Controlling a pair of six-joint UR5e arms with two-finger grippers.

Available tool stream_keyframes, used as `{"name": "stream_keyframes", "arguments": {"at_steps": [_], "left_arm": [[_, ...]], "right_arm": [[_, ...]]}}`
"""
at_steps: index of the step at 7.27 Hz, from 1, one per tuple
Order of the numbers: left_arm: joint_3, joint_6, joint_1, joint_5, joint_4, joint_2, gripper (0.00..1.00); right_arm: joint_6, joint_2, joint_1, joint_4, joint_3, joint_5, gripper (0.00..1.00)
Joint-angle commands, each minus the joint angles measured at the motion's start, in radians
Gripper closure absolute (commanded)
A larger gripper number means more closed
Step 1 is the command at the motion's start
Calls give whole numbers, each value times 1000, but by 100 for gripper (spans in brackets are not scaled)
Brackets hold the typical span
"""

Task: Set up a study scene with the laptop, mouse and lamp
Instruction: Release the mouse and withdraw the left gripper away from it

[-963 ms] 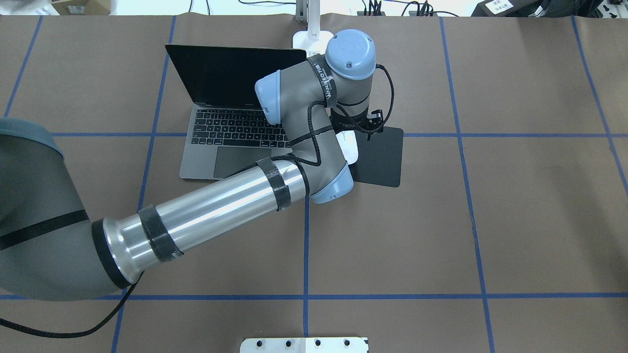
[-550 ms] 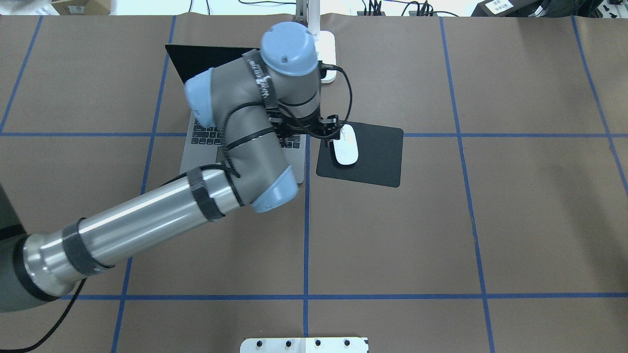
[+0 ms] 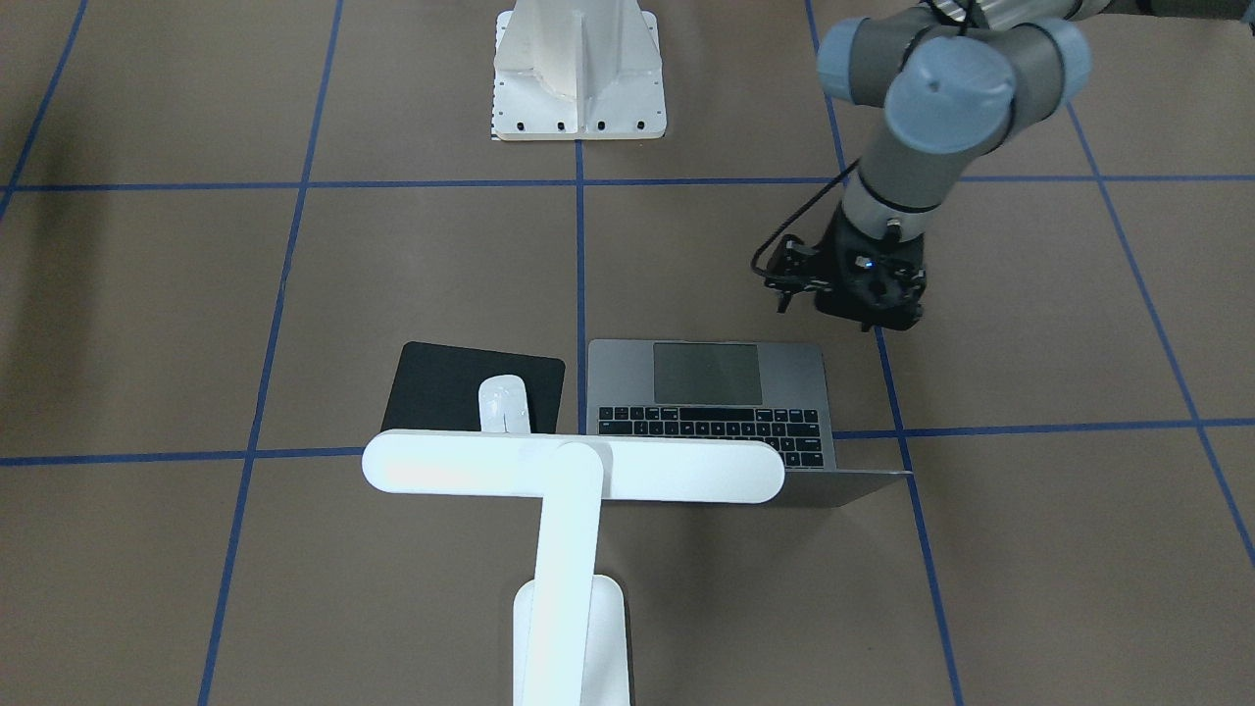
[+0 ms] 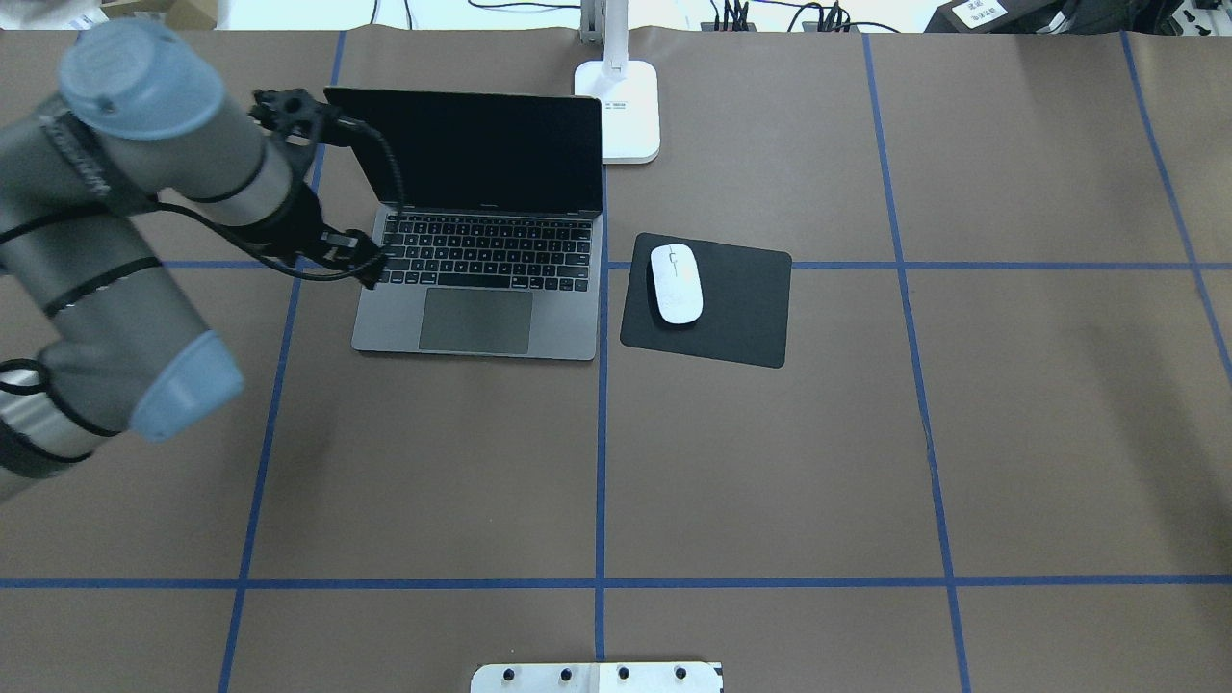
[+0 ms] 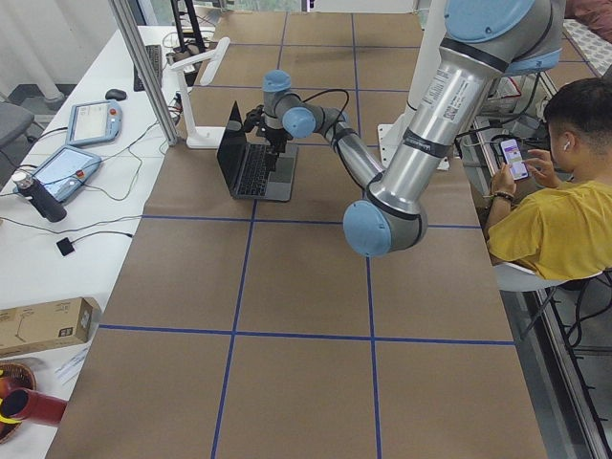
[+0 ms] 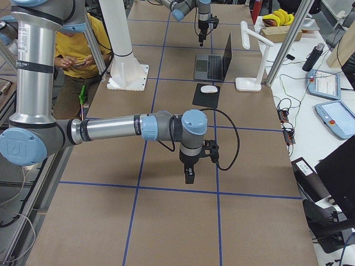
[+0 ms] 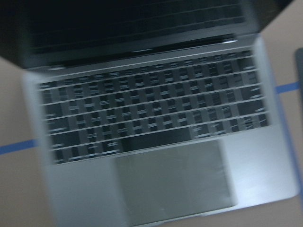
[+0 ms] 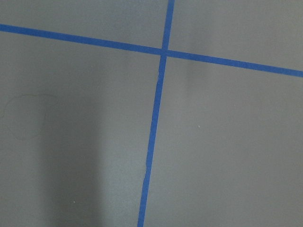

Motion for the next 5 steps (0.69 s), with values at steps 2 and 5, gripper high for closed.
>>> {"name": "stream_keyframes", "arguments": {"at_steps": [2,5], "left_arm": [[-76,469,-307,-111,3,311,0],[-56,666,-583,-159,-15,558,0]], "right_arm": [[29,-5,18,16,-3,20,0],[30,-12,23,16,-4,20,0]]}}
